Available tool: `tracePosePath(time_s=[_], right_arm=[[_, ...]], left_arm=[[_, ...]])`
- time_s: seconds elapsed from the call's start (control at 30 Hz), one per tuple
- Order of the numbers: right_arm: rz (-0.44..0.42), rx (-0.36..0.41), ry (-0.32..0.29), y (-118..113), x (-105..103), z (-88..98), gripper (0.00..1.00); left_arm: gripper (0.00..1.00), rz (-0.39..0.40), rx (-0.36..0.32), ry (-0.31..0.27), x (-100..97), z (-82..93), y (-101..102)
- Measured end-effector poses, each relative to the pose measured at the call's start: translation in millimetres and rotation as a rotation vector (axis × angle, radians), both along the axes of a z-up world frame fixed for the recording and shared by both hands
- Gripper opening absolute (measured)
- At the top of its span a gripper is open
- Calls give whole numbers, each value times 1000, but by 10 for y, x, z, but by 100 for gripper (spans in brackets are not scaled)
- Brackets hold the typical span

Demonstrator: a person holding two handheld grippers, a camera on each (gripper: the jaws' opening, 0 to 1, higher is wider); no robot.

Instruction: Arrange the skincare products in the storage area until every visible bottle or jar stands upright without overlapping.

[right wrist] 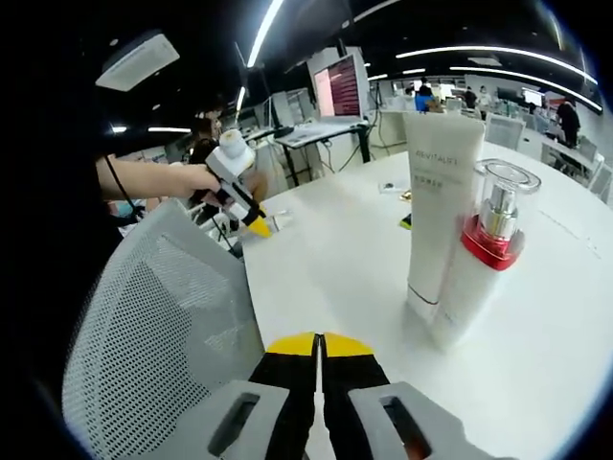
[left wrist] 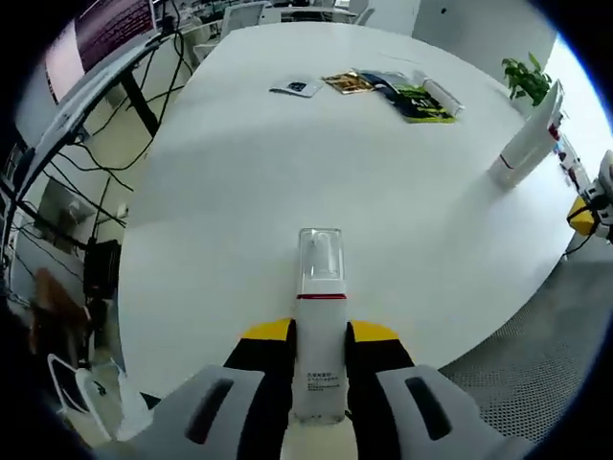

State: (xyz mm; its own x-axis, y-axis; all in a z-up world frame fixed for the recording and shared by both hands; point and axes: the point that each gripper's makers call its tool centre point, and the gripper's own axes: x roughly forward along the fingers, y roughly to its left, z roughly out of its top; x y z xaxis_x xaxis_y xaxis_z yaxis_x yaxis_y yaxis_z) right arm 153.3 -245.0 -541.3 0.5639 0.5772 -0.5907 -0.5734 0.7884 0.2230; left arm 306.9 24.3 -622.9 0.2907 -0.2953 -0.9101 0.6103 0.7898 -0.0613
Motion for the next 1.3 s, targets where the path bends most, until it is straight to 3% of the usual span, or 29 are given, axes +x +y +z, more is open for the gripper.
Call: tracePosePath(time_s=[0.13, 0.23, 0.27, 0.37, 0.4, 0.47, 0.53, 0.67, 0.9, 0.93, 1.17, 1.3], right_arm=[[3, 1, -7, 36, -10, 24, 0], [4, 8, -16, 53, -19, 44, 0], [1, 11, -18, 55, -18, 47, 0], [-23, 55, -34, 84, 10, 119, 0], [-34, 84, -43, 107, 29, 172, 0], [-56, 129, -70, 141, 80, 297, 0], [-68, 169, -101, 175, 120, 425, 2], [-84, 241, -150, 196, 159, 655, 6], [-24, 236, -194, 203, 100, 855, 17], [-16, 274, -215, 220, 99, 959, 19], [-57, 670, -302, 235, 90, 1734, 23], [-51, 709, -321, 220, 45, 1905, 26]], left_arm=[[22, 9, -34, 17, -35, -8, -15], [22, 34, -143, 30, -57, 64, -148], [22, 52, -220, 32, -158, 187, -283], [22, 94, -470, 43, -158, 409, -662], [22, 78, -576, 42, -207, 605, -836], [22, 79, -698, 44, -239, 842, -1023], [22, 88, -779, 79, -242, 955, -1168], [22, 18, -854, 99, -340, 1247, -1417], [22, -161, -1013, 140, -659, 1749, -1825], [22, -189, -1033, 148, -676, 1795, -1847], [22, -438, -1160, 216, -1326, 2275, -2190], [22, -508, -1192, 254, -1551, 2393, -2298]])
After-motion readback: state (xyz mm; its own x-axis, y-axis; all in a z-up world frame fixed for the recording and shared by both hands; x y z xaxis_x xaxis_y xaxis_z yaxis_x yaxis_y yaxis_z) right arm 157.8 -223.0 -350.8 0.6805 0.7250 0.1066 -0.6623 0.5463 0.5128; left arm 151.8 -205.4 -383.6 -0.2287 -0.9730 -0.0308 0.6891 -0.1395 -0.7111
